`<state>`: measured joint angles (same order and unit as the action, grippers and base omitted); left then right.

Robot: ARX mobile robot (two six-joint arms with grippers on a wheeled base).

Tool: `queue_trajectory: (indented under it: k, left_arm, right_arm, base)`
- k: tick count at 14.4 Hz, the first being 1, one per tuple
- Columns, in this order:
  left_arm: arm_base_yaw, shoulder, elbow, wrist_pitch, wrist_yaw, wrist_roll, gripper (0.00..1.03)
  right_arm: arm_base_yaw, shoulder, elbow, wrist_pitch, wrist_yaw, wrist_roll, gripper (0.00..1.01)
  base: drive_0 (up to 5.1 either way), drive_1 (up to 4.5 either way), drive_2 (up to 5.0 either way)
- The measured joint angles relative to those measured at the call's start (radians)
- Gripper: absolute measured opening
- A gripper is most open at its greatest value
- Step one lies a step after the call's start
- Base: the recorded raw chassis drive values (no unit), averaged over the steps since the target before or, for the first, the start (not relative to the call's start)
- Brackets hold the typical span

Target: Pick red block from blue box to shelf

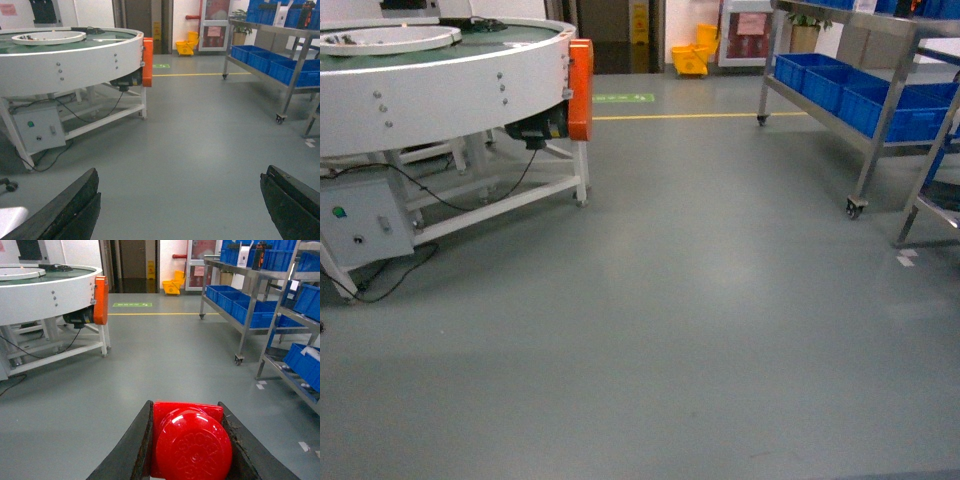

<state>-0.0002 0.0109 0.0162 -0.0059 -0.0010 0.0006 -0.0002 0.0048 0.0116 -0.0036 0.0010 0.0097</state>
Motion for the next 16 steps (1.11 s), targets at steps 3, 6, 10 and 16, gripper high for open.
queue_trajectory:
  k: [3,6,10,16]
  left_arm:
    - [0.000,0.000,0.000,0.002,0.000,0.000,0.98]
    - [0.000,0.000,0.000,0.002,0.001,0.000,0.98]
    - [0.000,0.000,0.000,0.002,0.001,0.000,0.98]
    - [0.000,0.000,0.000,0.002,0.001,0.000,0.98]
  right_arm:
    - [0.000,0.000,0.000,0.001,0.000,0.000,0.28]
    - [0.000,0.000,0.000,0.000,0.000,0.000,0.28]
    - [0.000,0.000,0.000,-0.001,0.000,0.000,0.28]
    - [0.000,0.000,0.000,-0.001,0.000,0.000,0.28]
  base:
    - [0.1,4.35,-4.0]
    - [0.0,4.20,-4.2]
    - [0.0,4.21,-4.2]
    - [0.0,4.17,-4.2]
